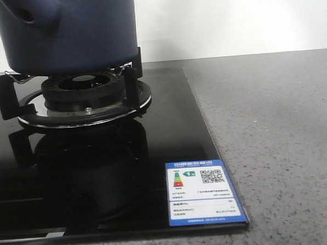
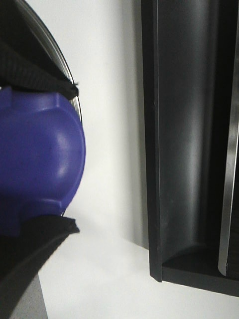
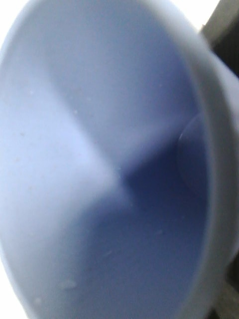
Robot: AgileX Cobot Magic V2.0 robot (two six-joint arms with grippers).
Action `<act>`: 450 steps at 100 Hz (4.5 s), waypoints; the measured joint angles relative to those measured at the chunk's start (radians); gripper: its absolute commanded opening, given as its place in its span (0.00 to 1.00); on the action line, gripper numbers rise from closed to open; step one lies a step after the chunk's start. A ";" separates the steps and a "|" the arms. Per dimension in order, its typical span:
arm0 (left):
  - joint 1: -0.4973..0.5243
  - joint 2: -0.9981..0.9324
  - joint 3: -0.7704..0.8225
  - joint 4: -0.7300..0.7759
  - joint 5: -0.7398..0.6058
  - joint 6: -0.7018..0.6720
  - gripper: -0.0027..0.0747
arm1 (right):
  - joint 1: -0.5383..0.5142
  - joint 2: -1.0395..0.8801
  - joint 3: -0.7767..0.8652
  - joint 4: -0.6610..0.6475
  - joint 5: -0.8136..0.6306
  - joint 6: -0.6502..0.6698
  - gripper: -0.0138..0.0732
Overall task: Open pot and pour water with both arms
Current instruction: 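Carry the cup back and lower it onto the counter, right gripper, then open right gripper and withdraw it from the cup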
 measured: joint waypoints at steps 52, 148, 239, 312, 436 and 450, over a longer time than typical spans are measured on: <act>0.000 0.000 0.000 0.000 0.000 0.000 0.47 | -0.141 -0.336 0.755 0.112 -0.671 0.111 0.56; 0.000 0.000 0.000 0.000 0.000 0.000 0.47 | -0.325 0.010 1.115 0.186 -1.317 0.106 0.56; 0.000 0.000 0.000 0.000 0.000 0.000 0.47 | -0.326 0.034 1.115 0.186 -1.256 0.037 0.56; 0.000 0.000 0.000 0.000 -0.025 0.000 0.47 | -0.326 -0.015 1.114 0.188 -1.097 0.039 0.81; -0.131 0.094 0.000 -0.023 -0.038 0.000 0.47 | -0.326 -0.969 1.198 0.349 -0.333 0.098 0.81; -0.189 0.171 0.000 -0.024 -0.075 0.000 0.47 | -0.326 -1.019 1.198 0.349 -0.291 0.098 0.81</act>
